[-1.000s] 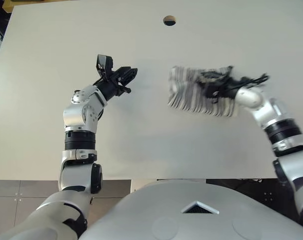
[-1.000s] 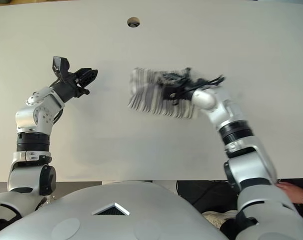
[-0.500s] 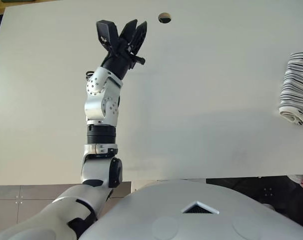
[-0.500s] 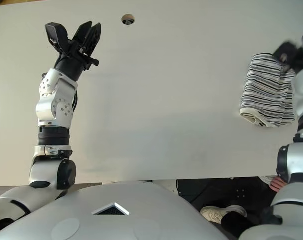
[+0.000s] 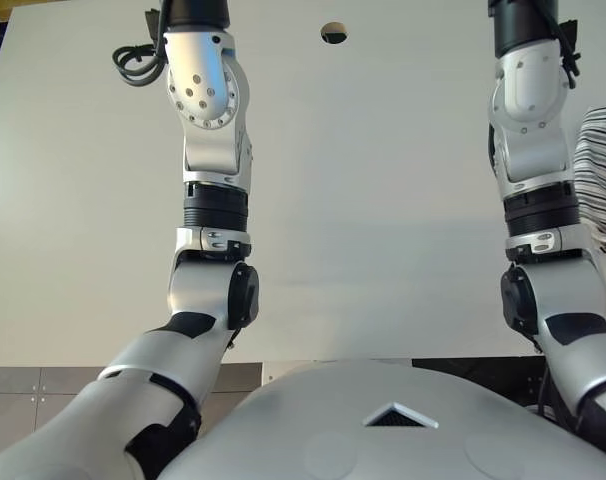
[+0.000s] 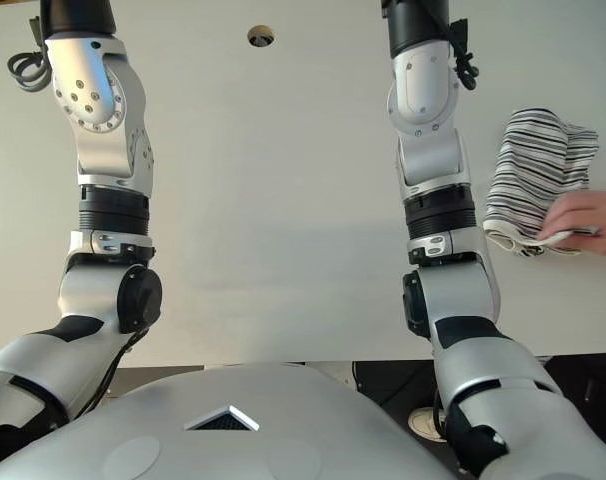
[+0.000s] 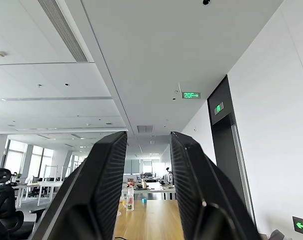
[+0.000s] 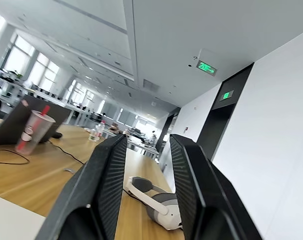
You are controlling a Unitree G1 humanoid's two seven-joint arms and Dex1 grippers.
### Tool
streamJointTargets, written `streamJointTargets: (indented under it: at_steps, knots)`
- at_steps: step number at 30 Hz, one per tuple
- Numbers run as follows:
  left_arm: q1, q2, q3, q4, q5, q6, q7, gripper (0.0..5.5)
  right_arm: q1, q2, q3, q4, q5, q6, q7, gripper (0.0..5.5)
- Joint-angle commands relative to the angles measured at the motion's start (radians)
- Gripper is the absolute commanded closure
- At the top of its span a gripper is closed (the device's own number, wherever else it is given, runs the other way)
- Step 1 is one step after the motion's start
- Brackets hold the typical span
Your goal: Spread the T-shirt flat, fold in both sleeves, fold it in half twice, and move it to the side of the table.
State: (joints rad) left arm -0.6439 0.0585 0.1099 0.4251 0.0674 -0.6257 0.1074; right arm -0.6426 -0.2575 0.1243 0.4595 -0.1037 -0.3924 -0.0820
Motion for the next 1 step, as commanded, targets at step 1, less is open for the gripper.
streamJointTargets:
  at_steps: [1]
  knots:
    - [0.06, 0.011, -0.004, -0.058, -0.025, -0.013, -0.027, 3.92, 0.068, 0.039, -0.01, -0.08, 0.059, -0.038, 0.078, 3.93]
